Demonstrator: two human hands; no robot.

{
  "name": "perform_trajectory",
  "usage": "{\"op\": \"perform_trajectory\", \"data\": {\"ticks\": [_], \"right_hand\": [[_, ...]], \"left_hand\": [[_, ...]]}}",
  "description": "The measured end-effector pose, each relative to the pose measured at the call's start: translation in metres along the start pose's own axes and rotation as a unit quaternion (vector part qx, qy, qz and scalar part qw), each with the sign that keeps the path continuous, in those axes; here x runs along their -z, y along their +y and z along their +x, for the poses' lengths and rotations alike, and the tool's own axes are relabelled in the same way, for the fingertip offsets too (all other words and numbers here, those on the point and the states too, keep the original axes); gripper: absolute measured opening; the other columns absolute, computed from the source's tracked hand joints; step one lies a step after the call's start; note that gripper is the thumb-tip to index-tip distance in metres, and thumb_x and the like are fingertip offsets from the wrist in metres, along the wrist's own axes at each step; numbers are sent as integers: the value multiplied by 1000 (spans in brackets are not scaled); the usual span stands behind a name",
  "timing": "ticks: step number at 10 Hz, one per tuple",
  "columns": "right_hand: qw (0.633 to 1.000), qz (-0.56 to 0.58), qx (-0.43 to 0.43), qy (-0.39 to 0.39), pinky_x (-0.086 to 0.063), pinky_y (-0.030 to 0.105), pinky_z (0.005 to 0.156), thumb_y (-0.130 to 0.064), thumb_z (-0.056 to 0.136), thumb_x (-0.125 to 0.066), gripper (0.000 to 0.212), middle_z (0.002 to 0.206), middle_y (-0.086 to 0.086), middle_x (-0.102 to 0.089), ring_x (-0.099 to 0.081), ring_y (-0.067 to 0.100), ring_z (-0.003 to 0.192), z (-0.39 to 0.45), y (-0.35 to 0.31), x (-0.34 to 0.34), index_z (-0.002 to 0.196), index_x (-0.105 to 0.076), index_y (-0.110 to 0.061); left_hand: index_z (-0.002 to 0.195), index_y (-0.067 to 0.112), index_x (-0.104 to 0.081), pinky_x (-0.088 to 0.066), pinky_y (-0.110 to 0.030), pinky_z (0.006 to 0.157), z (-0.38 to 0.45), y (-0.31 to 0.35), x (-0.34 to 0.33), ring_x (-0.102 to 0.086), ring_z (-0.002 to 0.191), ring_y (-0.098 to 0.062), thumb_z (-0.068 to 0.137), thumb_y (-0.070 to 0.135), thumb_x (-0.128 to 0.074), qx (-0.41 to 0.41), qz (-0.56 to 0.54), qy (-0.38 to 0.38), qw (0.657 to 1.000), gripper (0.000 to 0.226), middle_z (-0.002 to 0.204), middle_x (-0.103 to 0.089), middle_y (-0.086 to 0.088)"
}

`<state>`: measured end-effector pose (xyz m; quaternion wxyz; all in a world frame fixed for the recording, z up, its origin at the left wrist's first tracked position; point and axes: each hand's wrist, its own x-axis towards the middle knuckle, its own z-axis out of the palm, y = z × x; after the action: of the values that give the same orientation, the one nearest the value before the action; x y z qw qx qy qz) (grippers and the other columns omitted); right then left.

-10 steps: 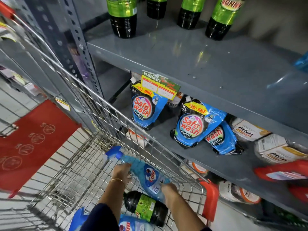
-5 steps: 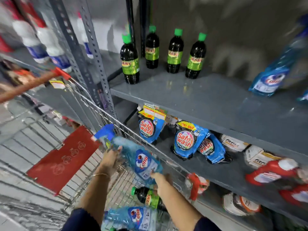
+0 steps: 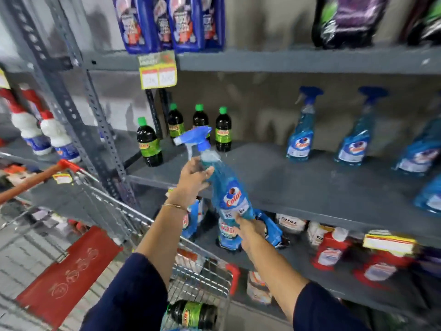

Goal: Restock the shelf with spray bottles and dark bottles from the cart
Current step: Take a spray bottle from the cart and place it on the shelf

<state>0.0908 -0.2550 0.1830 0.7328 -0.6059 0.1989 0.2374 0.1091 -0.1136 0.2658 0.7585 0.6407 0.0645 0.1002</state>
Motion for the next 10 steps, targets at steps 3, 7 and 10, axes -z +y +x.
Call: {"op": "perform_trajectory", "data": {"ticks": [3,7,10], "right_hand": [[973,56,99,200,-50,25,68,-20,91,-58,20,44,-13,-66,-63,-4,48,24,-42,114,75,-59,-8],[930,62,182,313,-41,7,49,-4,84,-63,30,113,16,-68,-57,19,84,36,-94,212,114,-62,1],[908,-13,268,322,-47,30,91,-7,81,-67,50,119,12,-66,-63,25,106,54,-105,281,128,-51,-11]], "left_hand": [[86,22,-46,-45,-26,73,25,-1,-162,-51,84,-17,87,-10,-49,-88,115,-132,981,33,83,-52,7],[126,1,-47,-43,-4,72,60,-42,-312,-48,96,-16,85,0,-58,-147,208,-181,950,42,108,-50,-3],[127,4,-45,-49,-14,78,69,-52,-379,-51,94,-17,87,1,-56,-117,183,-217,952,42,109,-51,-5]]}}
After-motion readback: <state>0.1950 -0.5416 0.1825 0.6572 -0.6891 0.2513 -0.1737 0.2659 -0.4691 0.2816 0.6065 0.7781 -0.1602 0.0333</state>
